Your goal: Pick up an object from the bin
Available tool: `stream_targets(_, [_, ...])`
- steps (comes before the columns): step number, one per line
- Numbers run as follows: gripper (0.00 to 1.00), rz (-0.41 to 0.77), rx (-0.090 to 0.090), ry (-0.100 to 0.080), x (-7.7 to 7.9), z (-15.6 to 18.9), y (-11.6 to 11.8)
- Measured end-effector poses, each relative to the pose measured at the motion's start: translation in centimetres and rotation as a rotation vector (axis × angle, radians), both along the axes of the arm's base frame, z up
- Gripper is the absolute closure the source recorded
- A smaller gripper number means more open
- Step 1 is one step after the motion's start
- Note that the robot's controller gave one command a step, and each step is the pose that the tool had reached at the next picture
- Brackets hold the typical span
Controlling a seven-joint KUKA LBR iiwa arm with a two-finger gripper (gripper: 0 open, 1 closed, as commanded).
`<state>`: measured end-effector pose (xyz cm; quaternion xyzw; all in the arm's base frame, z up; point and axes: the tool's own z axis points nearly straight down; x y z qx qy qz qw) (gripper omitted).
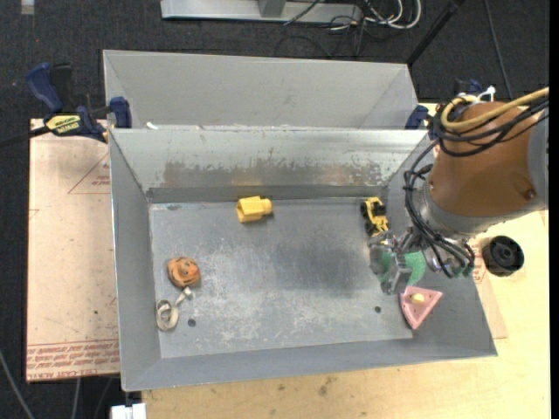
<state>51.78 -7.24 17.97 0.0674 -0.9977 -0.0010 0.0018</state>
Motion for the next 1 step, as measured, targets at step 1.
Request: stream_targets(1, [1.00, 0.002, -0.001, -0.008, 4.01, 2.68, -1.29])
